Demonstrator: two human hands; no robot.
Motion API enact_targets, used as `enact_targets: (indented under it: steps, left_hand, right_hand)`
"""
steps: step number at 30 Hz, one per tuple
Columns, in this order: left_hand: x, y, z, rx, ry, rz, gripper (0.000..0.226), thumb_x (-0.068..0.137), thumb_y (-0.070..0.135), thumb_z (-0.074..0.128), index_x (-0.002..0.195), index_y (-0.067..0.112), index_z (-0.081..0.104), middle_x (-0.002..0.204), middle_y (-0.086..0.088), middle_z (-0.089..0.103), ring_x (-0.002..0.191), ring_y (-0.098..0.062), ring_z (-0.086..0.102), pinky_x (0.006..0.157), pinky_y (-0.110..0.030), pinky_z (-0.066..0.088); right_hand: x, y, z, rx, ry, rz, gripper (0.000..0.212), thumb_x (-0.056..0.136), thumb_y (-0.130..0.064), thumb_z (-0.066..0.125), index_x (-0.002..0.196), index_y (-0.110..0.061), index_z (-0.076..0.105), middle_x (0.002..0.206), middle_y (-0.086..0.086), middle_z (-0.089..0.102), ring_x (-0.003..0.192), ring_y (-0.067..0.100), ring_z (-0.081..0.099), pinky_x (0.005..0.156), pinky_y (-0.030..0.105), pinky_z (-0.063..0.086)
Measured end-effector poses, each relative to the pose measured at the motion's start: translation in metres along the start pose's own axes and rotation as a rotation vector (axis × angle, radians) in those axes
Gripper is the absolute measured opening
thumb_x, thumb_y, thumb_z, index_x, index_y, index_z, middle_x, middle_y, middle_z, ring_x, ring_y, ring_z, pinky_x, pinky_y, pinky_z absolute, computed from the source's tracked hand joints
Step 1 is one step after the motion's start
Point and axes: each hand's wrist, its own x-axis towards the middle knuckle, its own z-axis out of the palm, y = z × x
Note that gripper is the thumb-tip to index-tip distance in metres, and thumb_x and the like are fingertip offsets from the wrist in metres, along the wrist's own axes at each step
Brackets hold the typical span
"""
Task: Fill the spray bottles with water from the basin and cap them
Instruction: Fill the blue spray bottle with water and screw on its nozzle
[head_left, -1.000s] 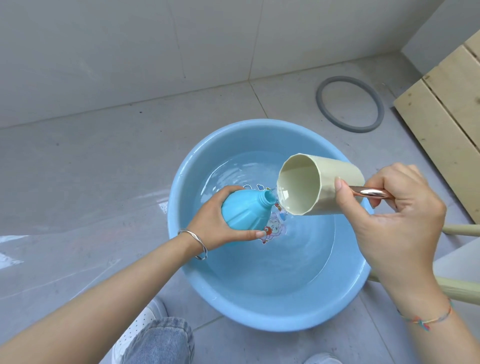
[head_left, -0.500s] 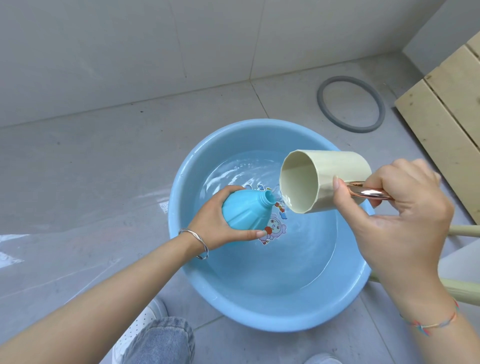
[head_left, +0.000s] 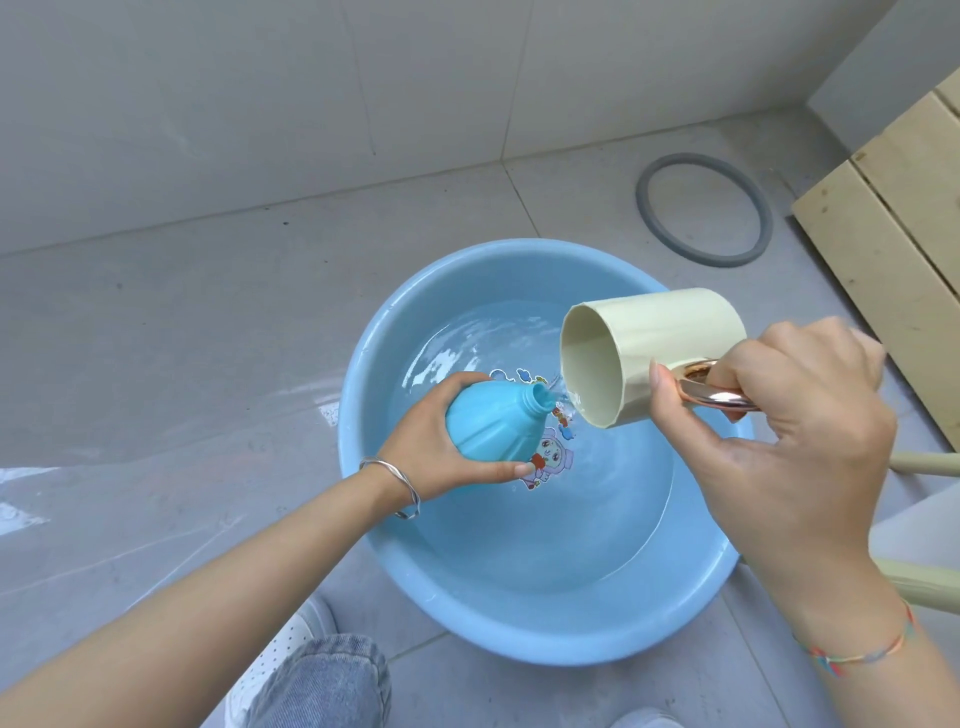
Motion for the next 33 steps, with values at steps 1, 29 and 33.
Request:
enact_targets:
  steps: [1,29,33]
  left_hand:
    - [0.000,0.000,0.000,-0.004,0.000,-0.002,0.082,0.041,0.058,0.087,0.113,0.041,0.051,0.106,0.020,0.061,0.095,0.006,0.058,0.083,-0.013,0.046]
    - [-0.001,0.001,-0.001,-0.024,0.009,-0.010,0.081,0.040,0.063,0.083,0.111,0.042,0.051,0.103,0.024,0.061,0.097,0.004,0.059,0.083,-0.013,0.047]
    - [-0.002,0.004,-0.003,-0.070,0.019,-0.004,0.079,0.041,0.060,0.082,0.110,0.039,0.051,0.100,0.027,0.059,0.093,0.007,0.059,0.078,-0.006,0.044]
  right_hand:
    - [0.000,-0.001,0.001,-0.001,0.000,-0.011,0.036,0.082,-0.016,0.070,0.056,-0.007,0.047,0.061,-0.002,0.032,0.069,0.014,0.025,0.075,0.029,0.022]
    - [-0.011,0.007,0.019,0.040,0.064,0.047,0.035,0.082,-0.018,0.069,0.057,-0.009,0.046,0.056,-0.002,0.035,0.065,0.017,0.029,0.071,0.029,0.024]
    - [-0.020,0.032,0.028,0.199,0.058,0.451,0.038,0.080,-0.022,0.069,0.059,-0.010,0.040,0.058,-0.007,0.039,0.063,0.019,0.034,0.063,0.031,0.028]
